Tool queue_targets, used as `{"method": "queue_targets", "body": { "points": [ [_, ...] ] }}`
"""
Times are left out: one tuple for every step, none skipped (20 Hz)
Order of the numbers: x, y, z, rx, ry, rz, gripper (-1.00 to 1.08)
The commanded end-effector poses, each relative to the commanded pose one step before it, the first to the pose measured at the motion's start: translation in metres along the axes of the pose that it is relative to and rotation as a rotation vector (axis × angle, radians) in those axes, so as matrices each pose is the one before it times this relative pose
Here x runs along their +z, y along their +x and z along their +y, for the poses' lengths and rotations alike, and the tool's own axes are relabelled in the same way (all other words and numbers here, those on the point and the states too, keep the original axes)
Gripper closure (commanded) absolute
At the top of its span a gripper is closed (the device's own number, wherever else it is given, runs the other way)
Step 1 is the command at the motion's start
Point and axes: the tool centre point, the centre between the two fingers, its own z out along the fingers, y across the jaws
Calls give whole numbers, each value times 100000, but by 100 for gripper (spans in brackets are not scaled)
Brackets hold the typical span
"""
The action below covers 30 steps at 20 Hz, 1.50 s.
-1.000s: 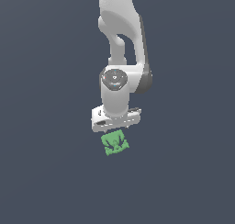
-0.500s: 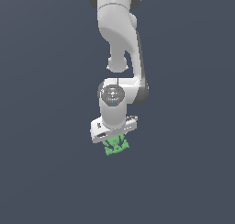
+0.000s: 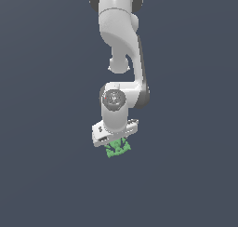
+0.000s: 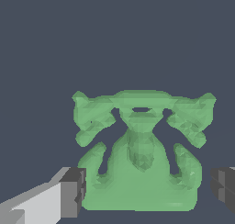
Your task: Pick up the object and move it to a goal position.
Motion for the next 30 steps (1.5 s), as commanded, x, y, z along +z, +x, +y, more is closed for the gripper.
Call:
{"method": "queue_targets", "body": {
  "points": [
    [1042, -64, -4, -63, 48, -116, -92],
    [542, 0, -31, -95, -9, 22, -92],
    [602, -10, -11, -67, -6, 15, -92],
    [558, -24, 29, 0, 0, 0, -92],
    [459, 6, -34, -95, -9, 22, -92],
    [392, -9, 23, 0, 0, 0, -92],
    [297, 17, -21, -67, -7, 16, -92],
    [226, 11, 20, 0, 0, 0, -92],
    [144, 23, 19, 0, 0, 0, -92],
    [62, 34, 18, 0, 0, 0, -92],
    [-9, 38, 15, 0, 0, 0, -92],
    [-17, 16, 5, 0, 0, 0, -92],
    [0, 0, 0, 0, 0, 0, 108],
    [0, 0, 0, 0, 0, 0, 108],
    [0, 0, 0, 0, 0, 0, 108],
    [0, 0, 0, 0, 0, 0, 108],
    [0, 0, 0, 0, 0, 0, 108],
    [0, 0, 0, 0, 0, 0, 108],
    [0, 0, 0, 0, 0, 0, 108],
    [0, 0, 0, 0, 0, 0, 108],
    [0, 0, 0, 0, 0, 0, 108],
    [0, 0, 0, 0, 0, 0, 108],
    [-1521, 1093, -210, -701, -725, 2622, 108],
    [-36, 12, -25, 0, 0, 0, 108],
    [-108, 36, -74, 0, 0, 0, 108],
    [-180, 60, -123, 0, 0, 0, 108],
    [-209, 81, -163, 16, 11, -66, 108],
    [-330, 109, -226, 0, 0, 0, 108],
    [-364, 133, -268, 16, 11, -66, 108],
    [-486, 161, -331, 0, 0, 0, 108]
  ]
}}
